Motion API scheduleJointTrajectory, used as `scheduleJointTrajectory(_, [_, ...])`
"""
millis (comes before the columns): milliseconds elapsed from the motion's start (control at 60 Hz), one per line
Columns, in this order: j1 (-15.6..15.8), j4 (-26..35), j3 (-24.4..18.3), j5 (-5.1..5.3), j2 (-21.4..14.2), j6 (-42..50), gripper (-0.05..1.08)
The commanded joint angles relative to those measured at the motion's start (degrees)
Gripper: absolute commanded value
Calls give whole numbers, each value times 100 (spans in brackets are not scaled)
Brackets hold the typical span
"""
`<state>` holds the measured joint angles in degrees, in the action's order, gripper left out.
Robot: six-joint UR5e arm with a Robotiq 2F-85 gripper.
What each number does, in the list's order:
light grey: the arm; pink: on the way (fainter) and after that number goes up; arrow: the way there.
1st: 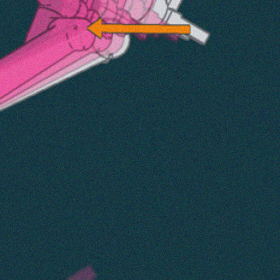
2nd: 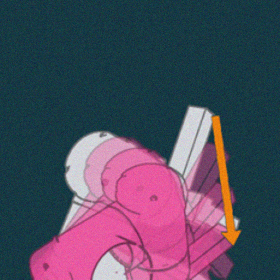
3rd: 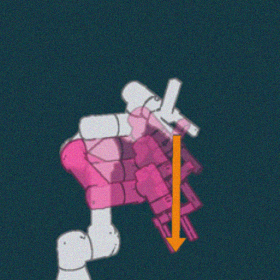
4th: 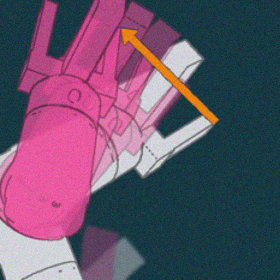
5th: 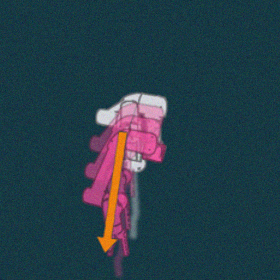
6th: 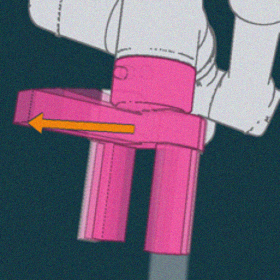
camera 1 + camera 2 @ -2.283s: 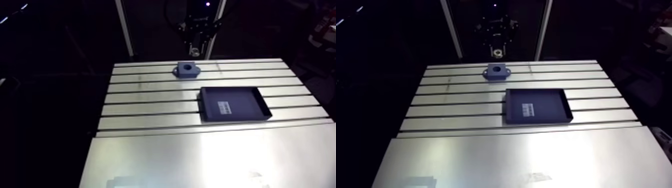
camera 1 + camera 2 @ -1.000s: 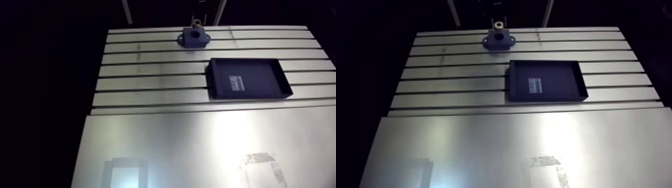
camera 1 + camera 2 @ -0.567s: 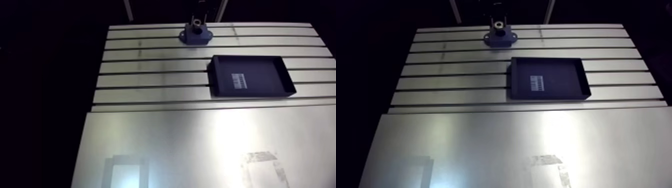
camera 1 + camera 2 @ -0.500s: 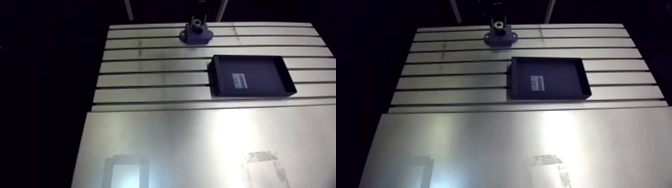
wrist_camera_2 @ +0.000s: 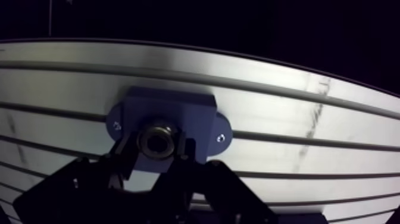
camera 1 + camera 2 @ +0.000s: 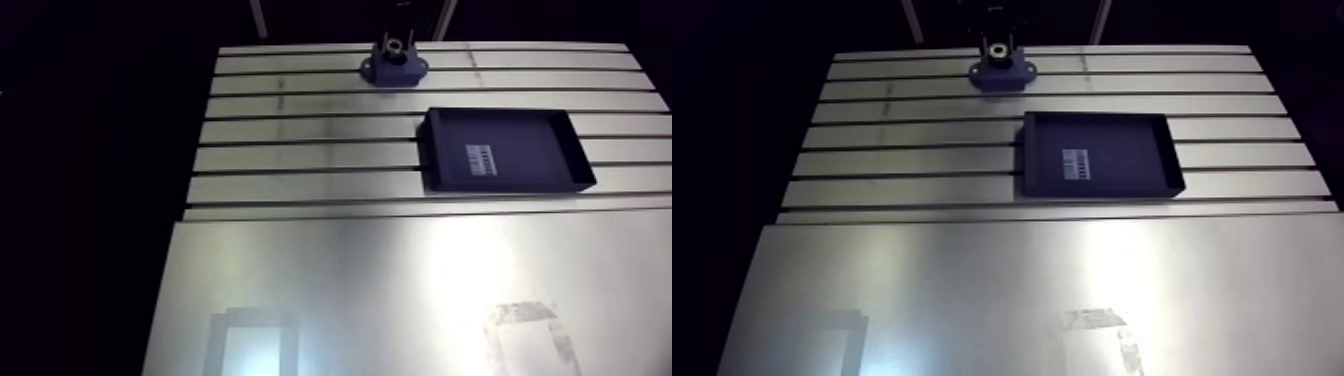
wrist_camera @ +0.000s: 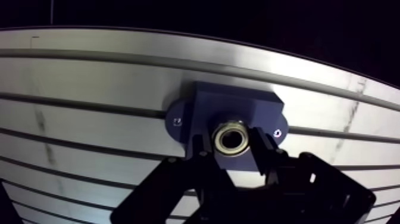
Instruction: Pick up the bearing and press it into the housing until flush.
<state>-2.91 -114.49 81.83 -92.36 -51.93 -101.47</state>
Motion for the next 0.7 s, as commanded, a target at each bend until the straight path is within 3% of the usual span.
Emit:
scheduleJointTrajectory(17, [1, -8, 12, -6, -4, 0, 71])
scheduleJointTrajectory(250, [1, 0, 12, -13, -4, -17, 71])
scheduleJointTrajectory(383, [1, -8, 37, -118, -13, -9, 71])
scheduleJointTrajectory(700, [0, -7, 55, -120, -13, -26, 71])
